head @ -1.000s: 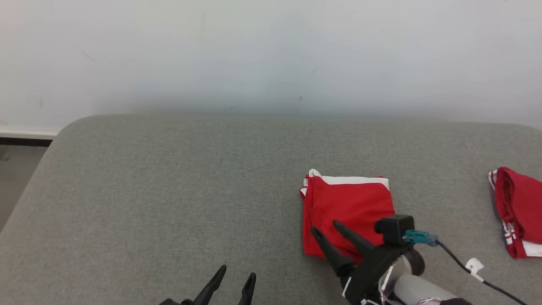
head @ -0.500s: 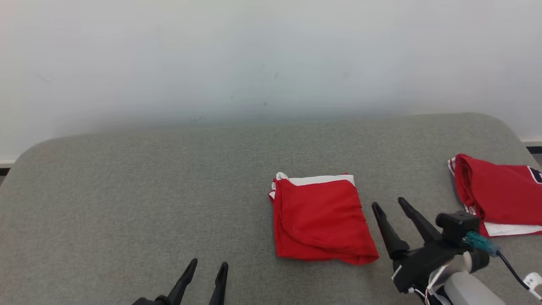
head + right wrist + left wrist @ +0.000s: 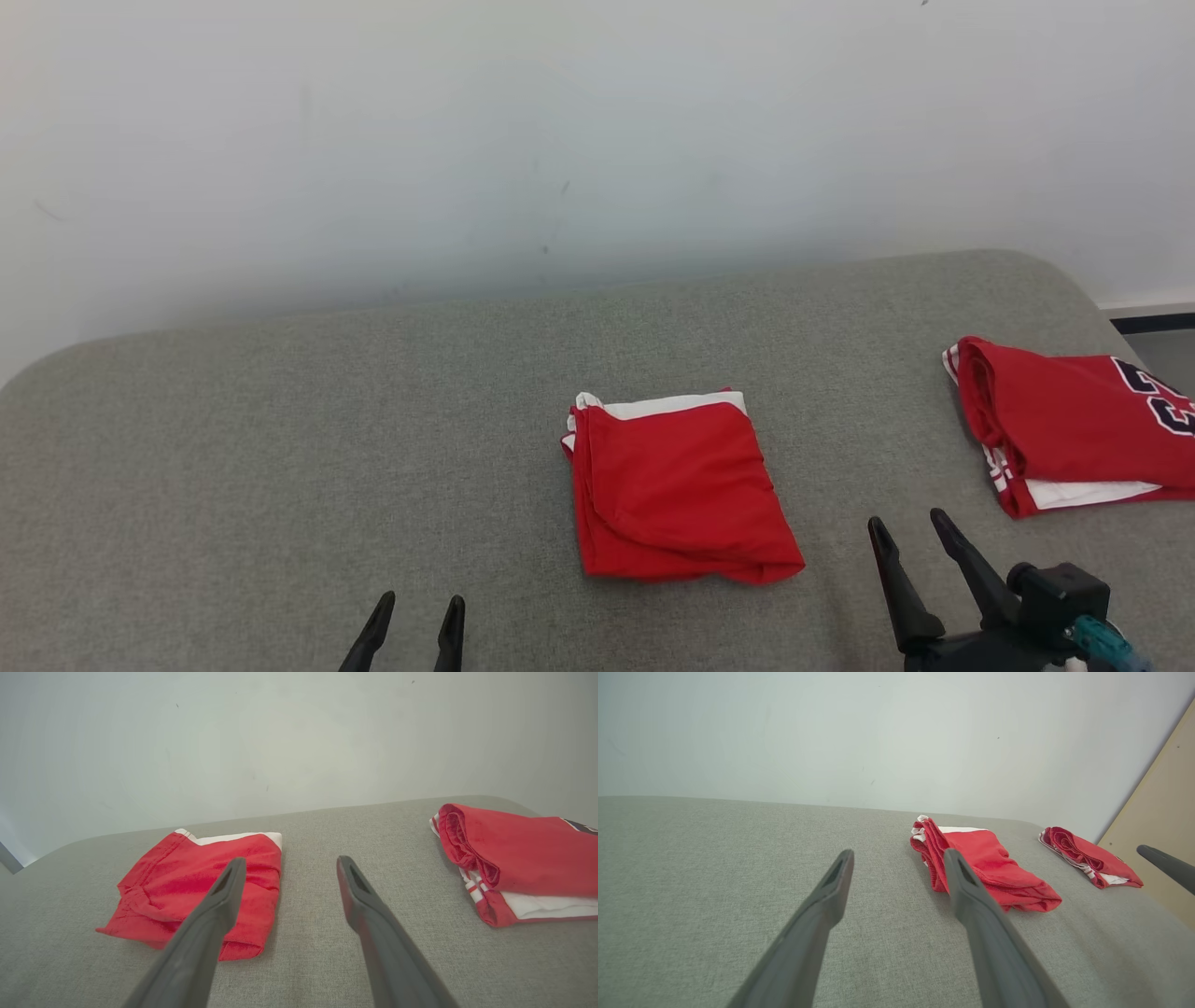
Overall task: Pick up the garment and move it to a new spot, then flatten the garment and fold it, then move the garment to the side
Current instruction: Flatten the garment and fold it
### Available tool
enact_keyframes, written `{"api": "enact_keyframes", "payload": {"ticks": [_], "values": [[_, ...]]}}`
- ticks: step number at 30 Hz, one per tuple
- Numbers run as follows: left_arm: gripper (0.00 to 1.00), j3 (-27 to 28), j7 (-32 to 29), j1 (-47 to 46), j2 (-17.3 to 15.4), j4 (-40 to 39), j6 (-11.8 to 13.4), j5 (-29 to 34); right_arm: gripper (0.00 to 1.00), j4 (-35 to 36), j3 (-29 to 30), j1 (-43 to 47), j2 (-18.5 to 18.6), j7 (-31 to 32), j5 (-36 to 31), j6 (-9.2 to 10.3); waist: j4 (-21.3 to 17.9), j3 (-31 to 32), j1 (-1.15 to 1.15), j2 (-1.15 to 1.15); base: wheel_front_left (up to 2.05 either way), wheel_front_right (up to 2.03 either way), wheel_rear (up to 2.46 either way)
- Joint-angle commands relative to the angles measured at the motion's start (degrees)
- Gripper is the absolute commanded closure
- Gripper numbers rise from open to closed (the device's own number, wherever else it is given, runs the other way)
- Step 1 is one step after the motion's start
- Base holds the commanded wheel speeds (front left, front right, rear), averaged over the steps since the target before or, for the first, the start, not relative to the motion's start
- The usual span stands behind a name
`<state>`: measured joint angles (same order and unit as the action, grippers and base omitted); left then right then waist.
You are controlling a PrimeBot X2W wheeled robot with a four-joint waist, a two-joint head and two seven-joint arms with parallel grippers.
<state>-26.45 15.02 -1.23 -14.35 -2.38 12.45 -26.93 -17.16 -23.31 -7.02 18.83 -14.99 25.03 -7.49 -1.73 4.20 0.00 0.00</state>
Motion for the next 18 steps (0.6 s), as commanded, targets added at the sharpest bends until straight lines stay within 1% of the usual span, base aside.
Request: {"api": "enact_keyframes", "payload": {"ticks": [1,10,15,18], "values": [[0.00,0.72,0.18,1.41,0.22,0.13,-0.45,0.54,0.00,0.98,0.67,1.65,-0.56,-0.22,-0.86,0.00,-0.31,0.50,0.00,0.00,0.00,0.00,0.00],[0.00,5.27,0.17,4.48,2.95,0.40,-2.17,4.56,0.00,5.77,5.25,8.36,-2.84,-0.22,-4.82,0.00,-0.60,2.37,0.00,0.00,0.00,0.00,0.00],[0.00,8.28,0.17,6.54,4.59,0.43,-3.23,7.56,0.00,7.19,6.00,10.74,-3.48,-0.22,-6.56,0.00,-0.57,3.35,0.00,0.00,0.00,0.00,0.00],[0.00,10.23,0.17,7.78,5.41,0.41,-3.90,9.56,0.00,7.92,5.39,11.57,-3.48,-0.21,-7.30,0.00,-0.55,3.69,0.00,0.00,0.00,0.00,0.00]]}}
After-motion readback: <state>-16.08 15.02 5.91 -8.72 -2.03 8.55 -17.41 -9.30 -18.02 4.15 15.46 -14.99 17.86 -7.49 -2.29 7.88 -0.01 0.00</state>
